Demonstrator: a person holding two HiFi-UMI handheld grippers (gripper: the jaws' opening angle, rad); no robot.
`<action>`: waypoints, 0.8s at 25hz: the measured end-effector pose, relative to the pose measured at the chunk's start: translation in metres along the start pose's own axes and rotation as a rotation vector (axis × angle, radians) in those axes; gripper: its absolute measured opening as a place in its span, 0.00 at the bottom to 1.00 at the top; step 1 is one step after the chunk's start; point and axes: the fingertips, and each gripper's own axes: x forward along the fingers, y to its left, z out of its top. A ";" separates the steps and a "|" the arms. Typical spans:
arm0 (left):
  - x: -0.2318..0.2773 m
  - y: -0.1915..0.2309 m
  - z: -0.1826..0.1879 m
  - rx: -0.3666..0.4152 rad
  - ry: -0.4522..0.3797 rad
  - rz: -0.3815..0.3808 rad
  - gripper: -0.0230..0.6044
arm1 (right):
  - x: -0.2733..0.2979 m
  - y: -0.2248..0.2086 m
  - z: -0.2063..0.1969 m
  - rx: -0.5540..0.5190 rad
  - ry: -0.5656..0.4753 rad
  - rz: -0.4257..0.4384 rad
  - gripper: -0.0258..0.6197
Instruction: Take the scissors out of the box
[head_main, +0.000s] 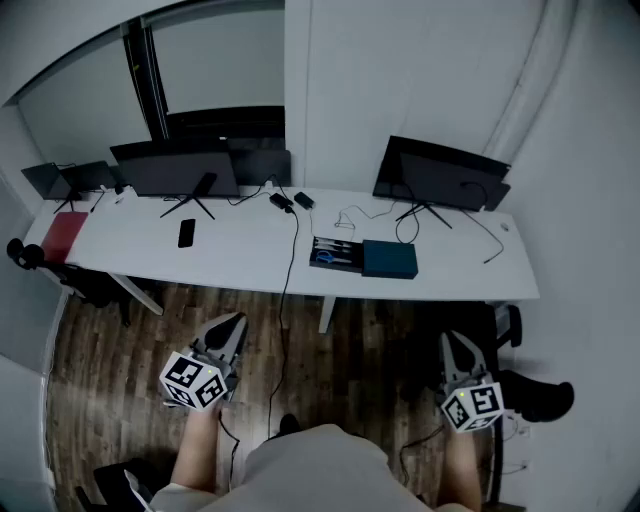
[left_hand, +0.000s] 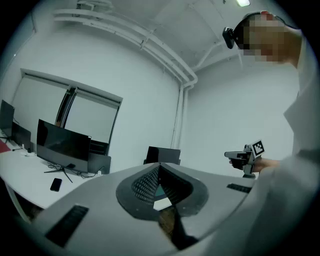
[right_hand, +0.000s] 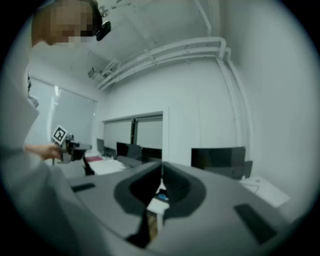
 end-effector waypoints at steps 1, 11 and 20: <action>-0.001 0.001 0.000 -0.003 -0.001 0.001 0.09 | 0.000 0.001 0.000 0.000 0.000 0.000 0.09; -0.006 0.010 -0.001 -0.008 -0.004 -0.005 0.09 | 0.003 0.010 0.004 -0.005 -0.012 -0.006 0.09; -0.014 0.028 0.000 -0.018 0.003 -0.032 0.09 | 0.009 0.033 0.003 0.008 -0.008 -0.020 0.09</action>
